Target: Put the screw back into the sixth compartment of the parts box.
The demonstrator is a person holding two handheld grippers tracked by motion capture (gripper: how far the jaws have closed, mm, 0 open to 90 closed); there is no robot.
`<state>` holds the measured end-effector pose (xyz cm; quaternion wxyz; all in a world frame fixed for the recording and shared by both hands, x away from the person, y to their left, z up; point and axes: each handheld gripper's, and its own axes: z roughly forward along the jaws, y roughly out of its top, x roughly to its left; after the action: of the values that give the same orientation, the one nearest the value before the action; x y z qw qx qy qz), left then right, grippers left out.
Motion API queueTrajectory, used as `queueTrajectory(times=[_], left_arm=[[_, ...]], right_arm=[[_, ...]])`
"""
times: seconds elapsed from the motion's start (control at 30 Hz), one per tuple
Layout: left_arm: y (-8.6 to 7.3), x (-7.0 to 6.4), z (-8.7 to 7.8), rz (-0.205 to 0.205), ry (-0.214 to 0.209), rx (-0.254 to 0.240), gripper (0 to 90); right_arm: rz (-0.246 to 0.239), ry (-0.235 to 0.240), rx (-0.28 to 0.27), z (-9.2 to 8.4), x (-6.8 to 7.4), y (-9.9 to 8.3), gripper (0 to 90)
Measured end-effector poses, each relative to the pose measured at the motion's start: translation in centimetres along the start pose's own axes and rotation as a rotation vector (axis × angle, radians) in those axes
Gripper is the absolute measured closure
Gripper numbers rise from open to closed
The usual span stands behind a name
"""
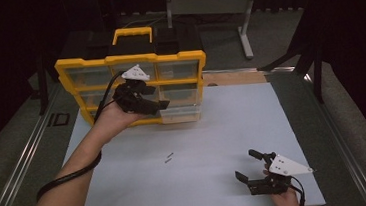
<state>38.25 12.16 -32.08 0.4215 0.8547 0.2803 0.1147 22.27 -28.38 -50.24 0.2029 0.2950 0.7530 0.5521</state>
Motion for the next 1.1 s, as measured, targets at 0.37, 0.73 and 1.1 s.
queueTrajectory(times=[0.37, 0.73, 1.1], left_arm=[[-2.9, -0.5, -1.8, -0.021, 0.034, -0.035, 15.4], [-7.1, -1.9, -1.1, -0.028, 0.011, -0.047, 15.5], [-11.3, -3.7, 1.4, -0.045, -0.019, -0.049, 16.1]], right_arm=[[0.001, 0.0, 0.003, 0.1, 0.1, 0.0, 11.3], [-0.005, 0.003, 0.002, 0.1, 0.1, 0.0, 11.3], [-0.01, 0.001, 0.001, 0.0, 0.2, 0.1, 11.3]])
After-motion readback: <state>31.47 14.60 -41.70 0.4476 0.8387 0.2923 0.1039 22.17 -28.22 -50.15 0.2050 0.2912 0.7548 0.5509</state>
